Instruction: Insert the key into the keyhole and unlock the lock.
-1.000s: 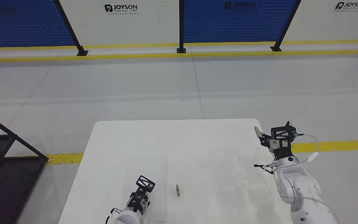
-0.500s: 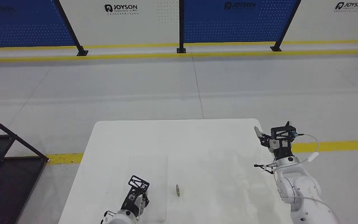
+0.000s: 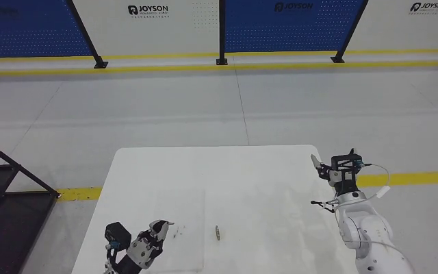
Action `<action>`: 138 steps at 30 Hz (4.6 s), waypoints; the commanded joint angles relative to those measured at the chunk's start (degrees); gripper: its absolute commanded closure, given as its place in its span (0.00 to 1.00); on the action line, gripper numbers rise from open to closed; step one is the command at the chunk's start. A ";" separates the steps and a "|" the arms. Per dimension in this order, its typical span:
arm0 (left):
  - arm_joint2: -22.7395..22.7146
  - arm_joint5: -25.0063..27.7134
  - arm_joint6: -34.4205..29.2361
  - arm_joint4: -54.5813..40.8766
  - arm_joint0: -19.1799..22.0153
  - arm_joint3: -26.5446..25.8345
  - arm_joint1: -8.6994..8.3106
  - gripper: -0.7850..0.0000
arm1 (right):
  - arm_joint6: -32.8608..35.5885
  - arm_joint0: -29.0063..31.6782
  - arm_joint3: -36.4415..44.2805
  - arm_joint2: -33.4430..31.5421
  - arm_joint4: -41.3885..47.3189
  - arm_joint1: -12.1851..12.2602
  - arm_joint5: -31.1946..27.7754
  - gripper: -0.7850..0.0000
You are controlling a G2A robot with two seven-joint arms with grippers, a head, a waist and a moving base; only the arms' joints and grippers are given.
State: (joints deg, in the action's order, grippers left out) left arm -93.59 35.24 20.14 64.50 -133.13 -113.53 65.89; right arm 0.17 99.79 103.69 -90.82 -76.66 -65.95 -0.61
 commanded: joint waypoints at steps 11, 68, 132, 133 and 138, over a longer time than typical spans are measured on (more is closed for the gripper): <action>0.25 6.18 7.95 -0.92 2.56 5.81 -0.09 1.00 | -1.60 13.44 6.57 21.26 -17.96 -0.98 -3.95 0.00; 4.78 4.04 8.13 -7.49 6.17 4.11 0.51 1.00 | -17.32 -1.03 -9.81 34.35 15.92 -5.17 -24.92 1.00; 31.06 11.60 32.70 -11.53 17.23 16.14 5.77 1.00 | -45.93 -9.69 -24.68 48.46 33.01 -12.70 -54.85 1.00; 31.20 11.39 32.67 -11.58 17.38 16.19 5.81 1.00 | -45.93 -9.69 -24.68 48.46 33.01 -12.70 -54.85 1.00; 31.79 10.06 32.47 -11.60 18.14 16.43 6.02 1.00 | -45.93 -9.69 -24.68 48.46 33.01 -12.70 -54.85 1.00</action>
State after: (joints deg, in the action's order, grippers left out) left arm -61.88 45.72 52.49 52.66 -115.10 -97.09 71.87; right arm -45.76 90.10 79.01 -42.36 -43.64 -78.65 -55.46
